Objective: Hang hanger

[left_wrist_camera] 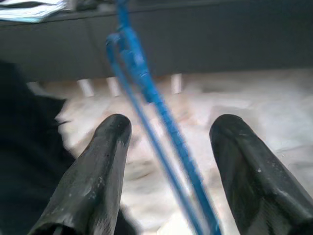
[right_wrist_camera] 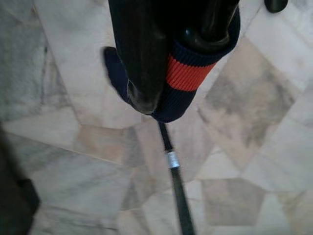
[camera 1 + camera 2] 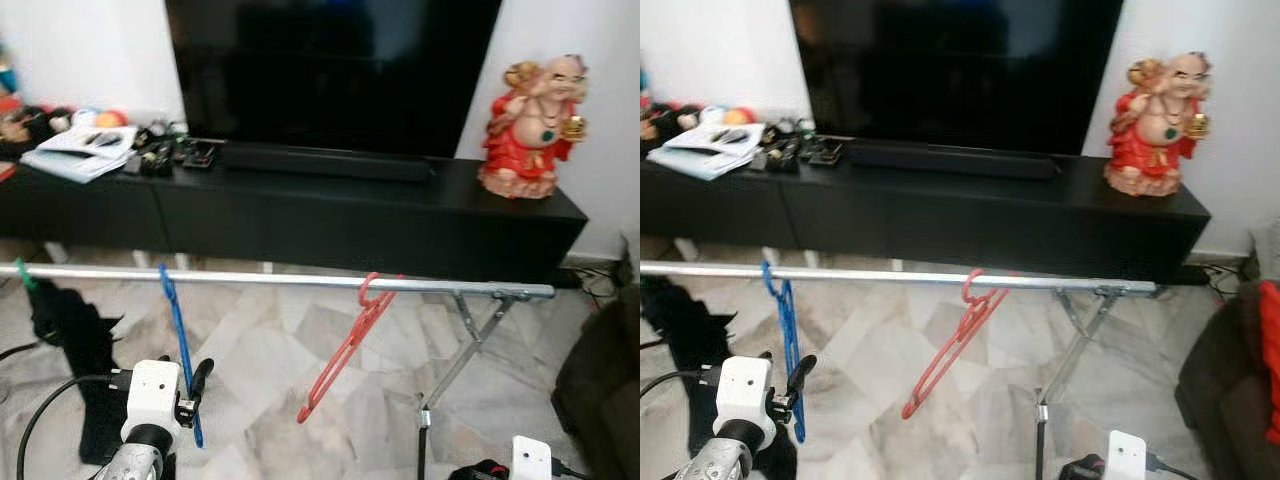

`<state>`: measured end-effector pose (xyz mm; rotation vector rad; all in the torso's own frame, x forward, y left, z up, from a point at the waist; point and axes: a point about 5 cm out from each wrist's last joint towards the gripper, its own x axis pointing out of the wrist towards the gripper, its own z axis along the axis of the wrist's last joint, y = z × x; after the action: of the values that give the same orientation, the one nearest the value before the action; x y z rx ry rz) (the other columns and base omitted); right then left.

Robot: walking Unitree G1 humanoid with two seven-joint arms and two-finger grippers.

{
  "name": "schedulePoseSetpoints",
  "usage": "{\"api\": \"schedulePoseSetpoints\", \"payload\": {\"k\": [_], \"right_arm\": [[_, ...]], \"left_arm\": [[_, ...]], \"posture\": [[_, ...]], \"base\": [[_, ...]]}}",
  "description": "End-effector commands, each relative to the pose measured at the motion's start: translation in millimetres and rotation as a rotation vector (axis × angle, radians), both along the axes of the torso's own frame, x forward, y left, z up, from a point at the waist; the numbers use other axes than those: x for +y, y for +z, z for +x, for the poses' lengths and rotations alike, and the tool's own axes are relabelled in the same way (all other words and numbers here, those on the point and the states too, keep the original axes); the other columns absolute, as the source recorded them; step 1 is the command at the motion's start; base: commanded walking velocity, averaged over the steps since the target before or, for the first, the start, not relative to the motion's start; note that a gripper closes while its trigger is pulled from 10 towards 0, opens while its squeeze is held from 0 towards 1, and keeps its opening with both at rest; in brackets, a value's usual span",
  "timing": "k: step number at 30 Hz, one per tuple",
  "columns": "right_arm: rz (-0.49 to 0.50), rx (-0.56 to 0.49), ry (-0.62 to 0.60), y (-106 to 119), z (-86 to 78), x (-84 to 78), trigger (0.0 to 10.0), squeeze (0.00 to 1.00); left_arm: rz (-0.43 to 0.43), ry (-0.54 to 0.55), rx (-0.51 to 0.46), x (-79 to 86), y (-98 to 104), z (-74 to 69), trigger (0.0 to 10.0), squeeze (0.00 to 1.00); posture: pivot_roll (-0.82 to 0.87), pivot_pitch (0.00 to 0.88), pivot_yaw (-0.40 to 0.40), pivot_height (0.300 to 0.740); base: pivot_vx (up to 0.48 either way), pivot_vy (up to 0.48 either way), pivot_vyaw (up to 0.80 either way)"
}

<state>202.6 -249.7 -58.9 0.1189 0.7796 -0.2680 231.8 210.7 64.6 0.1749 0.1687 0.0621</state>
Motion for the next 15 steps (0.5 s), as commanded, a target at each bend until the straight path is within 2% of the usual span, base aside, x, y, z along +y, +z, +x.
{"api": "schedulePoseSetpoints", "payload": {"k": [1, 6, 8, 10, 13, 15], "right_arm": [[-0.003, -0.016, 0.018, 3.6, 6.7, 1.2, 10.0, 0.00], [0.001, -0.015, 0.026, 3.7, 7.1, 1.5, 10.0, 0.00], [0.002, -0.014, 0.027, 3.8, 7.4, 1.6, 10.0, 0.00], [0.001, -0.012, 0.031, 3.9, 7.7, 1.7, 10.0, 0.00], [0.003, -0.009, 0.034, 3.7, 8.0, 2.8, 10.0, 0.00], [0.006, -0.009, 0.032, 3.7, 8.4, 3.4, 10.0, 0.00]], "left_arm": [[0.038, 0.031, -0.027, 4.7, 12.9, 8.1, 10.0, 0.00], [0.036, 0.079, -0.010, 7.6, 19.5, 15.9, 10.0, 0.00], [0.006, 0.101, -0.018, 8.6, 23.9, 20.9, 10.0, 0.00], [-0.030, 0.083, -0.023, 5.3, 30.8, 30.6, 10.0, 0.00], [-0.039, 0.048, 0.010, 2.3, 34.6, 41.1, 10.0, 0.00], [-0.094, 0.007, 0.018, -1.8, 36.6, 48.3, 10.0, 0.00]], "posture": [[0.23, 0.000, -0.048, 0.740], [0.23, 0.000, -0.053, 0.740], [0.23, 0.000, -0.054, 0.740], [0.23, 0.000, -0.060, 0.740], [0.23, 0.000, -0.054, 0.740], [0.22, 0.000, -0.052, 0.740]], "base": [[0.000, 0.000, 0.00], [0.000, 0.000, 0.00], [0.000, 0.000, 0.00], [0.000, 0.000, 0.00], [0.000, 0.000, 0.00], [0.000, 0.000, 0.00]]}}
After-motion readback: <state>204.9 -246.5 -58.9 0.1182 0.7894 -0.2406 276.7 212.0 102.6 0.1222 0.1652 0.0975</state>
